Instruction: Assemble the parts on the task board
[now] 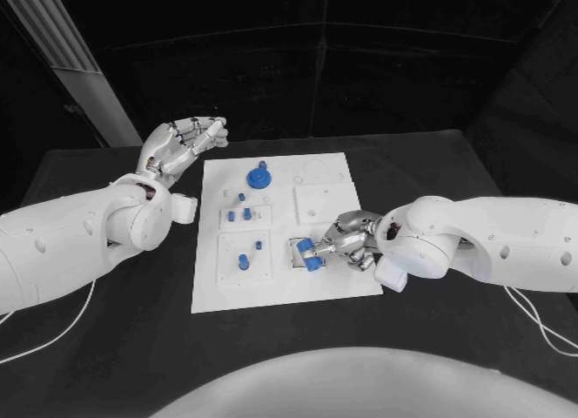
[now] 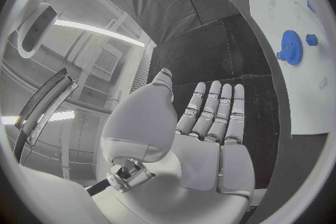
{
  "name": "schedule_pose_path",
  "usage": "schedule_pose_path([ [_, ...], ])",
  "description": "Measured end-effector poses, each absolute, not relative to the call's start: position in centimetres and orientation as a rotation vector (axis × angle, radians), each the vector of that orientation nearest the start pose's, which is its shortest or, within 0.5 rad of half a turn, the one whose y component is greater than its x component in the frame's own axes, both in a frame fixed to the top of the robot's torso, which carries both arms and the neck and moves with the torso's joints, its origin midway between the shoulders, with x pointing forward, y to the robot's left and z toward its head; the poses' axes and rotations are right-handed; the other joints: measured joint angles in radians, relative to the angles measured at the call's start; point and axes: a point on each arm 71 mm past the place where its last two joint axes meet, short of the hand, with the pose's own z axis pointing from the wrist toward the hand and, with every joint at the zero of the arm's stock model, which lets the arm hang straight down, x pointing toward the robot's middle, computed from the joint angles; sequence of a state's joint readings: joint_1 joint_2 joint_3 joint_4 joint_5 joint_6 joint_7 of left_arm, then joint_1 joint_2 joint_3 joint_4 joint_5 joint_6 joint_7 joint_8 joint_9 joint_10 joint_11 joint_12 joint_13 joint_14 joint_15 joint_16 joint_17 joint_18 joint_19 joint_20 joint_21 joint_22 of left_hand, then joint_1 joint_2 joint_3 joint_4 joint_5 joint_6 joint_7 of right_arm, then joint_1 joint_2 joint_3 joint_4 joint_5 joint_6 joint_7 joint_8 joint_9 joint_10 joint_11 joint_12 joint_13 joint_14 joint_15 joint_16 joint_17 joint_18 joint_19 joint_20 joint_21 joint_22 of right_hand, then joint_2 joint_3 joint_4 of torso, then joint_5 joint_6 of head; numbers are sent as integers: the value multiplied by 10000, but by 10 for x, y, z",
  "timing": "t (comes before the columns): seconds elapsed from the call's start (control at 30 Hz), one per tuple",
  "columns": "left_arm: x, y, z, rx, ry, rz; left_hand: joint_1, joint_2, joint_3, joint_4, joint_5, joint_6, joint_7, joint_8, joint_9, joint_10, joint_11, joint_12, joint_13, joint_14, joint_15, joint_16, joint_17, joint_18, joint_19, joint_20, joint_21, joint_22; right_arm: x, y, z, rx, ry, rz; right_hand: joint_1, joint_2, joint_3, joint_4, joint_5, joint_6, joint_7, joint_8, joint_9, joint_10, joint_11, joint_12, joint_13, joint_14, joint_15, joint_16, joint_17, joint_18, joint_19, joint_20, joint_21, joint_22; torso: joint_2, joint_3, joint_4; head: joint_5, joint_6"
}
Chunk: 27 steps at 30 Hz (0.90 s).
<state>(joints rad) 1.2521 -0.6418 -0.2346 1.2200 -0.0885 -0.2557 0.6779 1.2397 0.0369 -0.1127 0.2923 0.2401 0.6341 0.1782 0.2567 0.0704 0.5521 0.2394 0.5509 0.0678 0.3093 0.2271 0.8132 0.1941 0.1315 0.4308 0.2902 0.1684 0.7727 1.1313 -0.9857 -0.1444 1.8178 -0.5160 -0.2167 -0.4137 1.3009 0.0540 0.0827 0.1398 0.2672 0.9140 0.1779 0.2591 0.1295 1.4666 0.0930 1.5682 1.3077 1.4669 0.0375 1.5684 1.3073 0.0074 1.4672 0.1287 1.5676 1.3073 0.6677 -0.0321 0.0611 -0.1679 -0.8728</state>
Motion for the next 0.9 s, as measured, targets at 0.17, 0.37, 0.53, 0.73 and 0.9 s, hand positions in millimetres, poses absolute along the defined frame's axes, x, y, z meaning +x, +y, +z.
schedule_pose_path([
  [0.17, 524, 194, -213, -7816, 13498, -15496, 0, 0, 0, 0, 0, 0, 0, 0, 0, 0, 0, 0, 0, 0, 0, 0, 0, 0, 0, 0, 0, 0, 380, -199, -262, 8858, 23919, 8287, -52, 51, -38, 39, -69, 50, 17, -18, -1, 0, 0, 0, 0, 0, 0, 0, 0, -1, 0, 0, 0, 0, 1, 1, 0, 20, 0],
  [0.37, 524, 194, -213, -7816, 13500, -15498, 39, 39, 0, 0, 45, 0, 0, 40, 0, 0, 0, 0, 0, 0, 0, 43, -20, 1, 0, 0, 0, 1, 381, -197, -263, 8916, 23923, 8159, -85, 83, -47, 106, -300, 80, 4, -75, -5, 0, 0, 0, 0, 0, 0, 0, 0, 0, -36, 36, 0, 0, 1, 1, -7, 32, 0],
  [0.53, 524, 194, -213, -7814, 13504, -15508, 39, 39, 0, 0, 45, 0, 0, 40, 0, 0, -1, -1, 0, 0, 0, 42, -20, 0, 0, 0, 0, 2, 383, -196, -263, 8964, 23868, 8049, -143, 120, -133, 194, -587, 150, -27, -128, -37, 0, 0, 0, 0, 0, 0, 0, 0, -1, -16, 55, 0, 0, 1, 1, -7, 51, 0],
  [0.73, 524, 194, -213, -7817, 13503, -15504, 39, 39, 0, 0, 45, 0, 0, 40, 0, 0, 0, -1, 0, 0, 0, 42, -20, 0, 0, 0, 0, 2, 385, -195, -264, 9024, 23764, 7946, -170, 146, -191, 252, -693, 239, -84, -141, -45, 0, 0, 0, 0, 0, 0, 0, 8, -1, -1, 71, 0, 0, -3, 1, -7, 58, 0],
  [0.9, 524, 194, -213, -7817, 13505, -15508, 39, 39, 0, 0, 45, 0, 0, 40, 0, 0, 0, -1, 0, 0, 0, 42, -19, 0, 0, 0, 0, 3, 386, -193, -264, 9038, 23716, 7870, -209, 107, -274, 335, -758, 313, -151, -191, -54, 0, 0, 0, 0, 0, 0, 0, 8, -1, 0, 71, 0, 0, -4, -2, -7, 59, 0],
])
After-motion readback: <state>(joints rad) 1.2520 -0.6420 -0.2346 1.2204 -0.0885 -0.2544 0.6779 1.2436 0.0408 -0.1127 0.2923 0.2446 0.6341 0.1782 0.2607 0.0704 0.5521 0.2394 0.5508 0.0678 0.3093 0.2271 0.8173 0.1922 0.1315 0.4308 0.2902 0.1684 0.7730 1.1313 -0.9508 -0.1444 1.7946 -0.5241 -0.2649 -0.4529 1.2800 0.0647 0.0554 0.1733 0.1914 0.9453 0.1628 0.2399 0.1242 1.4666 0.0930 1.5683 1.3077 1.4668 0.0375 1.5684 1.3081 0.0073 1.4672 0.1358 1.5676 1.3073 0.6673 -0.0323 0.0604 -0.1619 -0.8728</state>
